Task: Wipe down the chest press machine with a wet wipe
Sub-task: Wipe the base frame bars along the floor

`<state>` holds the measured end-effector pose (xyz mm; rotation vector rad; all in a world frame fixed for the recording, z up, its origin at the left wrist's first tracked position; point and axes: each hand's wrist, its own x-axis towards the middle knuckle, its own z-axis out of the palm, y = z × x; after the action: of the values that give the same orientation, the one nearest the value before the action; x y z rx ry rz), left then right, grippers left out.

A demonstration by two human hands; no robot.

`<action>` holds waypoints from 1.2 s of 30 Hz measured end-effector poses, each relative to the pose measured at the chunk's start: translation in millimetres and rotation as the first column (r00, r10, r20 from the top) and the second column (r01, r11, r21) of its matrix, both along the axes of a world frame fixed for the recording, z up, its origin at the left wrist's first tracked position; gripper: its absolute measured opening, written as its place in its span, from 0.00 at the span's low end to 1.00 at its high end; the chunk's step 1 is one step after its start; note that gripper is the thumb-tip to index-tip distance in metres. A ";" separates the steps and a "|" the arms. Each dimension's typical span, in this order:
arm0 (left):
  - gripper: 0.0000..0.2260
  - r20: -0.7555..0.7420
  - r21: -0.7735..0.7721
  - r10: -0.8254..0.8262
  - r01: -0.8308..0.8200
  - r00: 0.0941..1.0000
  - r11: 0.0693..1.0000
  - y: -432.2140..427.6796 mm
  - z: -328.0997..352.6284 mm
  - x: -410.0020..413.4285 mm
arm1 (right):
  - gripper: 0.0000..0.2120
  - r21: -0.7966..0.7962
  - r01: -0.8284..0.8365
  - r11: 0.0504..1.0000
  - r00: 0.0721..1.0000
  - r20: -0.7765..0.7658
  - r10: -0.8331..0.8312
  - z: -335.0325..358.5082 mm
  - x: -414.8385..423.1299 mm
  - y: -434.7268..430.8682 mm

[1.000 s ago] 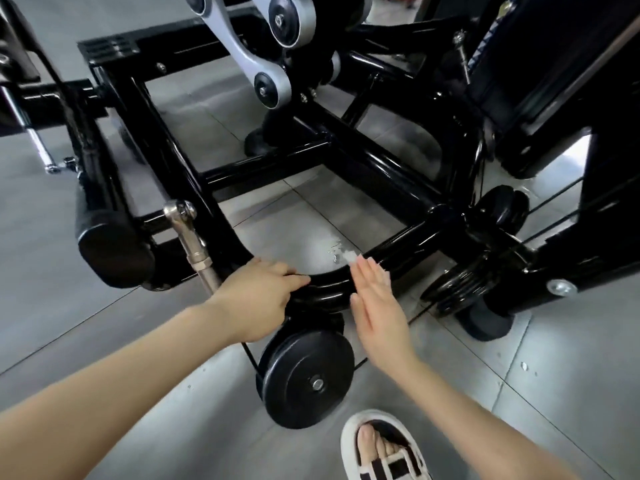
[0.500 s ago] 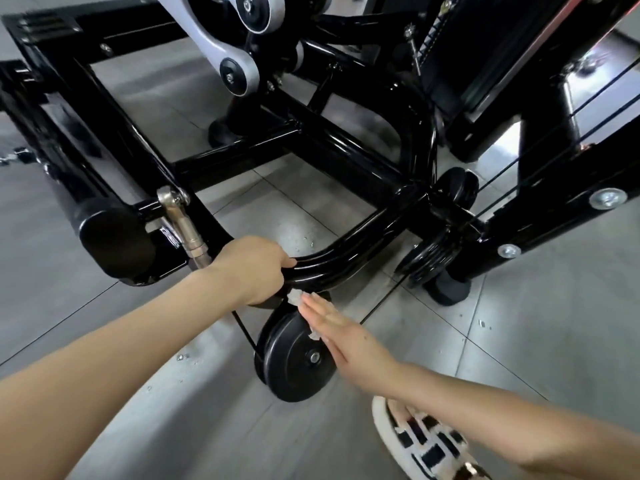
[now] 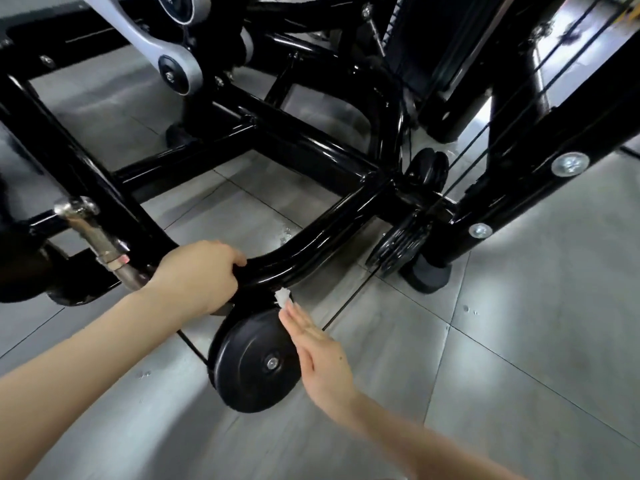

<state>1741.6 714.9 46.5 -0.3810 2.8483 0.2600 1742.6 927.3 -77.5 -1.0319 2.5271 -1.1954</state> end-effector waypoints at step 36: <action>0.27 -0.519 0.662 0.122 0.307 0.846 0.684 268.1 133.9 -193.2 | 0.24 -0.720 0.509 0.471 0.849 0.330 -0.413 182.3 -225.3 171.4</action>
<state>1548.4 983.0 180.4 0.0390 2.9004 1.6546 1517.3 1098.8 104.8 -0.2807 2.2061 -2.6100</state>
